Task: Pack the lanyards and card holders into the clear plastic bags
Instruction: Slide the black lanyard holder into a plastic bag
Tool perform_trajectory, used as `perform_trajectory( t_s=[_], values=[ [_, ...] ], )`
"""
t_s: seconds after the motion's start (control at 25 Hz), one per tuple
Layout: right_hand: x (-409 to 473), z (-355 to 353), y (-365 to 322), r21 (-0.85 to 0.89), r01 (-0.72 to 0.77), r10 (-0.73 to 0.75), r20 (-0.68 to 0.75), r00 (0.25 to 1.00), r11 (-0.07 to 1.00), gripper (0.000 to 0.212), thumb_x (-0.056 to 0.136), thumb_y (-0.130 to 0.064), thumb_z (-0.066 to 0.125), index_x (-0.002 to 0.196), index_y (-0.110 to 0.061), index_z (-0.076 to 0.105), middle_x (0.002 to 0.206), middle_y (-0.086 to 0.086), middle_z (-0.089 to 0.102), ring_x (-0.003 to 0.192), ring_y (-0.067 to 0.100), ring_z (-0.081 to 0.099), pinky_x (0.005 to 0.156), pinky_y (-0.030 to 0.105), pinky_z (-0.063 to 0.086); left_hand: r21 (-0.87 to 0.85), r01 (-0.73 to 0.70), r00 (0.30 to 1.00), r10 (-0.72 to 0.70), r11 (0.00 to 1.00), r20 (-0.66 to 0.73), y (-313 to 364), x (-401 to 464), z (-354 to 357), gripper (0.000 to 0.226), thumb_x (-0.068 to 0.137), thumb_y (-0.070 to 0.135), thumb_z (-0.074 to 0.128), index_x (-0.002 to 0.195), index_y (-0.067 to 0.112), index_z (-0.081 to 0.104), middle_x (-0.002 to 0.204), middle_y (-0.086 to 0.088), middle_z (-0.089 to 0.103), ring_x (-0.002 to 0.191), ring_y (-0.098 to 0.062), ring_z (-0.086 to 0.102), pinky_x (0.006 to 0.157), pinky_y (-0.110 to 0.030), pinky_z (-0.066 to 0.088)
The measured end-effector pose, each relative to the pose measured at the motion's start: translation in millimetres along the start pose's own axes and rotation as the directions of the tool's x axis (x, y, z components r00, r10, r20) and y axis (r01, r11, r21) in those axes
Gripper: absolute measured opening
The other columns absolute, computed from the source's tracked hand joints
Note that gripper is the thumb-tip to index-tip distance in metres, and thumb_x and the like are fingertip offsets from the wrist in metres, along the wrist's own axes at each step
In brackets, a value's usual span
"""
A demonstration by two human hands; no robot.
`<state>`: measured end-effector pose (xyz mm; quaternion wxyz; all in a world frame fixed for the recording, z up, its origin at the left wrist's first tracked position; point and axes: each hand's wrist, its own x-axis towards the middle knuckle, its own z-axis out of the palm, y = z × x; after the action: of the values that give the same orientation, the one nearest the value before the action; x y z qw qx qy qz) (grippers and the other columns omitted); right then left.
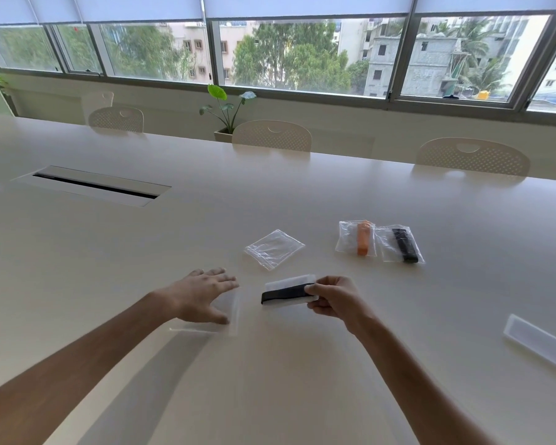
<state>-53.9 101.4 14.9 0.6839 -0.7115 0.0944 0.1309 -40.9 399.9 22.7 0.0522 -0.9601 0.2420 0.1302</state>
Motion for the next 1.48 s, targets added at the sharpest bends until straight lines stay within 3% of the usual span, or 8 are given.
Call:
perform_trajectory(
  t_s=[0.12,0.28,0.52,0.96,1.16,1.48],
  values=[
    [-1,7,2,0.009,0.031,-0.031,-0.008,0.999,0.999,0.012,0.079,-0.006,0.072,0.071,-0.009,0.063,0.059,0.007,0.063,0.050,0.014,0.064,0.054,0.022,0.057,-0.136,0.014,1.000,-0.015,0.991,-0.009,-3,4,-3,0.097,0.069,0.079,0.053,0.148,0.031,0.023,0.155,0.009,0.024,0.144,-0.010,0.012,0.117,-0.034,0.014],
    [0,8,4,0.007,0.071,-0.071,-0.031,0.997,0.997,0.011,0.078,-0.004,0.073,0.072,-0.009,0.064,0.060,0.008,0.064,0.050,0.015,0.064,0.053,0.022,0.056,-0.183,0.024,0.999,-0.019,0.983,0.031,1,3,5,0.113,0.057,0.076,0.066,0.149,0.030,0.018,0.157,0.008,0.020,0.144,-0.010,0.011,0.117,-0.031,0.012],
    [-2,14,10,0.045,0.115,-0.113,-0.039,0.993,0.992,0.010,0.076,0.000,0.074,0.078,-0.005,0.065,0.066,0.013,0.063,0.053,0.018,0.063,0.058,0.025,0.058,-0.245,-0.031,0.991,-0.002,0.969,-0.131,11,4,9,0.104,0.063,0.065,0.072,0.147,0.023,0.028,0.151,0.003,0.035,0.137,-0.011,0.030,0.112,-0.027,0.025],
    [-14,28,8,0.119,0.207,-0.198,-0.088,0.976,0.971,0.012,0.075,-0.002,0.076,0.075,-0.009,0.066,0.067,0.009,0.069,0.056,0.018,0.062,0.058,0.026,0.055,-0.302,-0.129,0.923,0.003,0.945,-0.384,22,8,1,0.102,0.063,0.069,0.069,0.143,0.015,0.038,0.147,0.000,0.039,0.135,-0.012,0.033,0.112,-0.029,0.028],
    [-18,25,8,0.086,0.201,-0.199,-0.039,0.979,0.976,0.012,0.075,-0.005,0.077,0.080,-0.008,0.067,0.066,0.007,0.069,0.058,0.018,0.064,0.061,0.028,0.056,-0.295,-0.160,0.883,0.003,0.942,-0.469,24,10,-2,0.100,0.063,0.069,0.069,0.140,0.011,0.043,0.143,0.001,0.041,0.132,-0.013,0.037,0.110,-0.032,0.032],
    [-22,28,4,0.090,0.222,-0.223,0.002,0.975,0.971,0.012,0.076,-0.009,0.078,0.084,-0.012,0.069,0.067,0.003,0.073,0.061,0.016,0.066,0.060,0.025,0.055,-0.141,-0.211,0.826,0.100,0.967,-0.555,39,18,-9,0.102,0.064,0.076,0.061,0.140,0.012,0.042,0.145,0.002,0.038,0.134,-0.015,0.033,0.112,-0.029,0.018]
  ],
)
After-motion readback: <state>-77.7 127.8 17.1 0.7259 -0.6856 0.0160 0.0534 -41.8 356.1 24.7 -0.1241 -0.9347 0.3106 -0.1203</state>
